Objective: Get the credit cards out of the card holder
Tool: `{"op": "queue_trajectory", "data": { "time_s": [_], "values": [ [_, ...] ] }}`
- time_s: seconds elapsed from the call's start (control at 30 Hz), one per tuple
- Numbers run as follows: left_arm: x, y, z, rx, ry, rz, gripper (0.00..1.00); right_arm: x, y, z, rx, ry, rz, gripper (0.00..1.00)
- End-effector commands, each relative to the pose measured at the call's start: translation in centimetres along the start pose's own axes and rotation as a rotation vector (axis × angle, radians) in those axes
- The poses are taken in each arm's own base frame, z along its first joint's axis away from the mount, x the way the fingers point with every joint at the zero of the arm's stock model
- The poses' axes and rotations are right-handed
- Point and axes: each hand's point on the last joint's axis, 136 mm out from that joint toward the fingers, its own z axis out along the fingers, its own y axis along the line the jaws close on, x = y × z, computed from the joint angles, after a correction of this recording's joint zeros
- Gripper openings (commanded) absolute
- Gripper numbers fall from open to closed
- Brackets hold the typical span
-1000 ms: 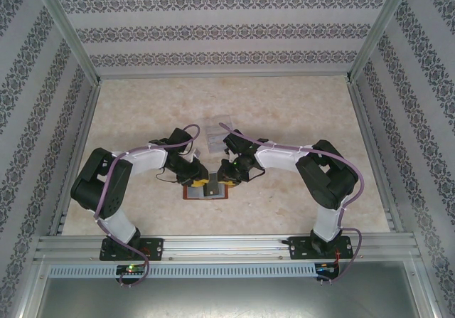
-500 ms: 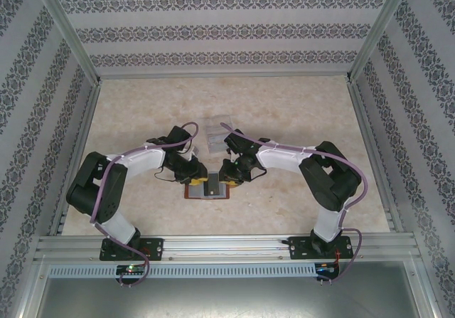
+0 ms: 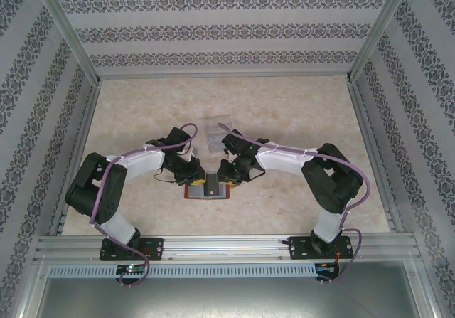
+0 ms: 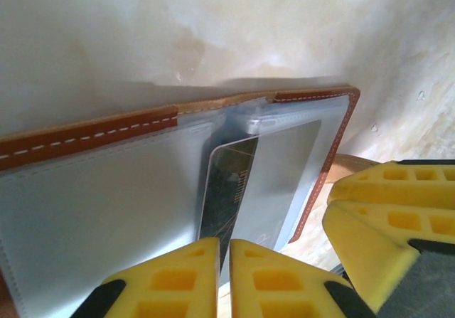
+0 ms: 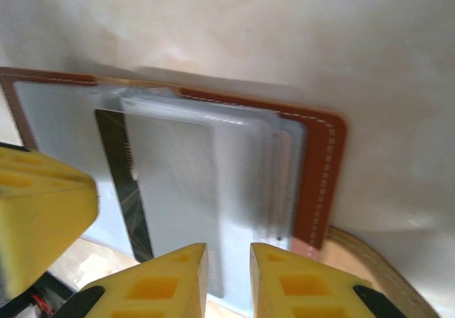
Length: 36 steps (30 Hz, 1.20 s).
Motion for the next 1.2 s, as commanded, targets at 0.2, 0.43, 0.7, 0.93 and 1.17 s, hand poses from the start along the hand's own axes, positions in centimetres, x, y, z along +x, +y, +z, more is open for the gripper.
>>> {"op": "queue_trajectory", "data": {
  "time_s": [0.2,0.43,0.7,0.93,1.17],
  "values": [
    [0.2,2.7,0.2,-0.083,-0.006,-0.033,0.0,-0.1,1.1,1.8,-0.04,0.038,-0.006,0.22],
    [0.5,4.2,0.8,-0.128,0.013,-0.045,0.0,0.0,-1.0,2.6,0.02,0.052,0.025,0.21],
    [0.5,5.1,1.9,-0.14,0.051,-0.06,0.0,0.2,-1.1,2.7,0.019,0.059,0.025,0.21],
    [-0.2,4.5,-0.1,-0.161,-0.014,-0.025,0.0,0.3,-0.9,2.5,0.018,0.066,0.022,0.21],
    [-1.4,2.0,-2.7,-0.098,-0.105,0.012,0.04,0.4,-0.9,2.3,0.02,0.062,0.019,0.21]
  ]
}}
